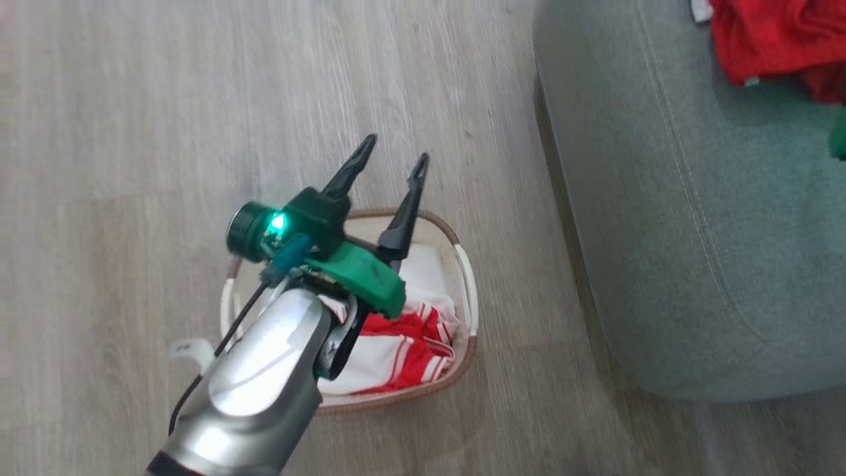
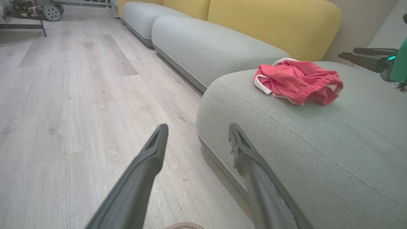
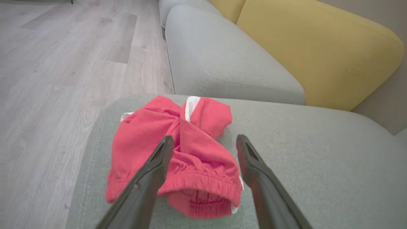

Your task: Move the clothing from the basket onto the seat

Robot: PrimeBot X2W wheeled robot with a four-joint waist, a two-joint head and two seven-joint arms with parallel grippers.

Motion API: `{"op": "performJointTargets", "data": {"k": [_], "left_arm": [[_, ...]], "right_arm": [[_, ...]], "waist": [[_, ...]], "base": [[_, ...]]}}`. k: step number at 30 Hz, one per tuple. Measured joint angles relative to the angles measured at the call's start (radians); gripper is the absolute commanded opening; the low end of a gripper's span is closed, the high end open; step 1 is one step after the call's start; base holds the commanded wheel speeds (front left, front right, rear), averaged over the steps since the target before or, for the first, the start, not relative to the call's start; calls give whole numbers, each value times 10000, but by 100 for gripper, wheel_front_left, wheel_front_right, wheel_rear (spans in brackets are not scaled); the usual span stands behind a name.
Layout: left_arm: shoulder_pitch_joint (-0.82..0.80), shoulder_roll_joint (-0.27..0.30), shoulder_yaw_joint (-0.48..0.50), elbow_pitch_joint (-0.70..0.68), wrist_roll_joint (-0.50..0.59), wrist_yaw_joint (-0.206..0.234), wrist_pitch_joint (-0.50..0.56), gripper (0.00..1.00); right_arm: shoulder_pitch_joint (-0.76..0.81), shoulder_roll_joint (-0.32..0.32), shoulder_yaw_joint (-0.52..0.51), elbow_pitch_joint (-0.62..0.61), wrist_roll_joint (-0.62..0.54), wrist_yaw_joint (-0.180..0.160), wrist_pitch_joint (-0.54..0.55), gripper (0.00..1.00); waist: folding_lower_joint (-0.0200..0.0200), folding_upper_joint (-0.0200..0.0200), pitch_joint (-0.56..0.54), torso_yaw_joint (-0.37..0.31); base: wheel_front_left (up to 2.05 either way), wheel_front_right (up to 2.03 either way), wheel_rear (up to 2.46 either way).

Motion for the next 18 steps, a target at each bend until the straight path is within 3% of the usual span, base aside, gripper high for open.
{"op": "performJointTargets", "data": {"k": [7,18], "left_arm": [[757,25,729,-393,-65,274,-2,100],[2805,127,2370,-1202,127,610,-31,100]], "right_arm": [[783,194,750,-905,629,0,0,100],[2910,1498,1252,-3118,1379,0,-2,100]], "waist": [[0,0,-759,347],[0,0,-1915,1175]], "base": [[0,0,0],[0,0,0]]}}
